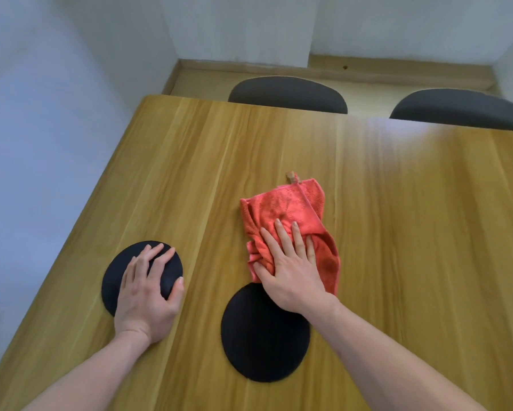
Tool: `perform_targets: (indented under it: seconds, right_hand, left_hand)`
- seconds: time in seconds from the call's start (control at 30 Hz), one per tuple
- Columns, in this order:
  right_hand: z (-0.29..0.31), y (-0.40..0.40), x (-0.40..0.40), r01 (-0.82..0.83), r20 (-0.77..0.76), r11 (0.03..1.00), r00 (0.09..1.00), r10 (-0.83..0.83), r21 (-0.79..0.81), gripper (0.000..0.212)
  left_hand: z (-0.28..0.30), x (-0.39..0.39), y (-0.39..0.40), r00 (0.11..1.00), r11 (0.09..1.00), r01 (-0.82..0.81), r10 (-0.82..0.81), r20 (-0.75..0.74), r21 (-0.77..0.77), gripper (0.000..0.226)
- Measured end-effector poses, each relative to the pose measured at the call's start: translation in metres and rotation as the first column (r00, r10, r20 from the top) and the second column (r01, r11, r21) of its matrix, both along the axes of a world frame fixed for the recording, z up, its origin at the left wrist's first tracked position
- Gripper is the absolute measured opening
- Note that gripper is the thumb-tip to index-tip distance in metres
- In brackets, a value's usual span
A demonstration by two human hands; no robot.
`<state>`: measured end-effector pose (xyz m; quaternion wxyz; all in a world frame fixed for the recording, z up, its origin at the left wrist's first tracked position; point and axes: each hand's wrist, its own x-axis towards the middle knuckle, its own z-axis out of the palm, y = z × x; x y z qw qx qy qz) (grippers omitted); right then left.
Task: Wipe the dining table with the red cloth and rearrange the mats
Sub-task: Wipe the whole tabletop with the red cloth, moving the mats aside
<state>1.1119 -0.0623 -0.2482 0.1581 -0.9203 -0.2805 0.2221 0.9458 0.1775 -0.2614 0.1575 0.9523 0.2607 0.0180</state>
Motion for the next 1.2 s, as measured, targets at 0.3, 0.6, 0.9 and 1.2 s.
perform_targets:
  seconds: [0.3, 0.6, 0.9, 1.2]
  right_hand:
    - [-0.002, -0.135, 0.016, 0.166, 0.02, 0.985, 0.986, -0.165, -0.058, 0.071]
    - [0.001, -0.256, 0.02, 0.256, 0.009, 0.957, 0.966, -0.257, -0.139, 0.072]
    - [0.015, -0.358, 0.008, 0.338, -0.078, 0.902, 0.926, -0.37, -0.268, 0.075]
    - [0.031, -0.414, -0.023, 0.41, -0.141, 0.789, 0.843, -0.52, -0.456, 0.081]
  left_hand:
    - [0.005, 0.001, -0.01, 0.999, 0.999, -0.008, 0.01, -0.051, 0.04, 0.067]
    - [0.026, 0.011, -0.03, 0.972, 0.997, -0.052, 0.065, -0.224, 0.062, 0.059]
    - [0.065, -0.033, -0.172, 0.965, 0.979, 0.065, -0.111, -0.239, -0.191, 0.082]
    - [0.087, -0.033, -0.222, 0.837, 0.989, 0.142, -0.137, -0.53, -0.032, 0.138]
